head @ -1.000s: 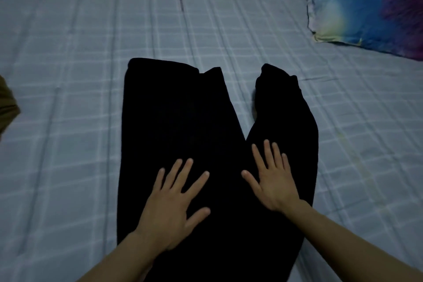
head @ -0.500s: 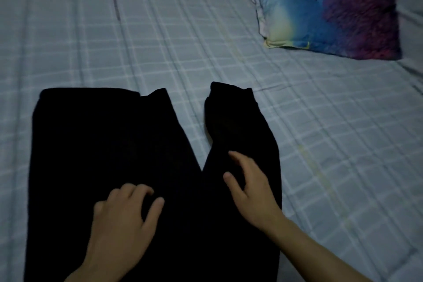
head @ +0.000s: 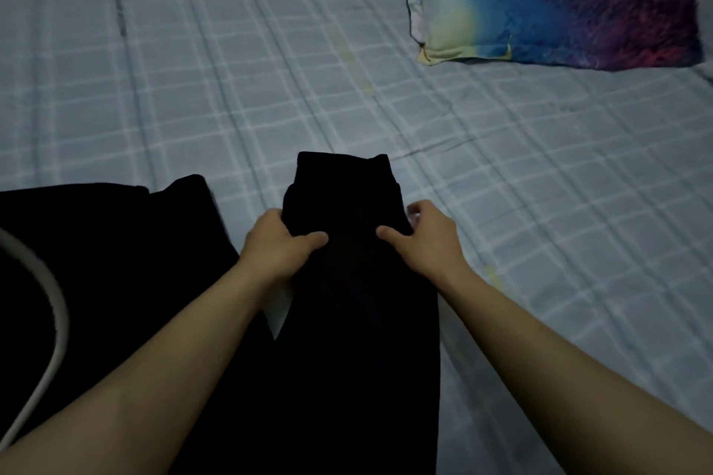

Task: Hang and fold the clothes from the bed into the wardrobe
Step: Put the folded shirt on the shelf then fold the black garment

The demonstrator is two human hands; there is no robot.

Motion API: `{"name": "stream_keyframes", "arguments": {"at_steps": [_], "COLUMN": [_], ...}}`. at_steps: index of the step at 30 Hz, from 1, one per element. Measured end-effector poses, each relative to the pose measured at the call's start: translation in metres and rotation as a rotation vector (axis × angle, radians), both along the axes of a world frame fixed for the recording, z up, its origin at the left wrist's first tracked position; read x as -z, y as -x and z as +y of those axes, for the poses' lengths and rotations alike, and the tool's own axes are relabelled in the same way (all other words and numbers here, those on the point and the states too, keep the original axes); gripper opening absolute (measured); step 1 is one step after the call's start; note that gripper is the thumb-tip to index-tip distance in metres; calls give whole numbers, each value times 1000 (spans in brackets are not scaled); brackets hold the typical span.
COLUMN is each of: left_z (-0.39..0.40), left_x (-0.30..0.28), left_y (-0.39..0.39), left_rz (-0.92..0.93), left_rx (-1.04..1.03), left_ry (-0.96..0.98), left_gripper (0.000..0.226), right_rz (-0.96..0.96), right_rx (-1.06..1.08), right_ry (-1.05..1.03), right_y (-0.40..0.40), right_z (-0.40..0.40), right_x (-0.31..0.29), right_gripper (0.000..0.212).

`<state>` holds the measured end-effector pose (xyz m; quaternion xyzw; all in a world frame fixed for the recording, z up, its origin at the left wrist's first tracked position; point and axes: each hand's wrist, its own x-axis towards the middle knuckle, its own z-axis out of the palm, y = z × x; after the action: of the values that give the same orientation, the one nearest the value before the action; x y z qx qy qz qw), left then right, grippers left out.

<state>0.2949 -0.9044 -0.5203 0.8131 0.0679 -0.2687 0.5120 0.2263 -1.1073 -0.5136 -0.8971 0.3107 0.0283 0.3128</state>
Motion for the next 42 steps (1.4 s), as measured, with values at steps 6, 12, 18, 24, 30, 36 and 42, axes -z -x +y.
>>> {"name": "stream_keyframes", "arguments": {"at_steps": [6, 12, 18, 24, 30, 36, 42], "left_z": [-24, -23, -31, -39, -55, -70, -60], "left_x": [-14, -10, -15, -50, -82, -53, -20], "left_y": [-38, -45, -37, -31, -15, -16, 23], "left_rz": [-227, 43, 148, 139, 258, 7, -433], "left_rx": [-133, 46, 26, 88, 232, 108, 303], "left_ry": [113, -35, 78, 420, 743, 301, -308], "left_gripper": [15, 28, 33, 22, 35, 17, 38], "right_rz": [-254, -47, 34, -154, -309, -345, 38], "right_rx": [183, 211, 368, 402, 130, 216, 107], "right_ry": [-241, -293, -814, -541, -1238, -868, -257], "right_y": [-8, 4, -17, -3, 11, 1, 13], "right_z": [-29, -38, -45, -46, -36, -55, -56], "right_x": [3, 3, -5, 9, -40, -38, -6], "right_gripper": [11, 8, 8, 14, 55, 34, 58]}}
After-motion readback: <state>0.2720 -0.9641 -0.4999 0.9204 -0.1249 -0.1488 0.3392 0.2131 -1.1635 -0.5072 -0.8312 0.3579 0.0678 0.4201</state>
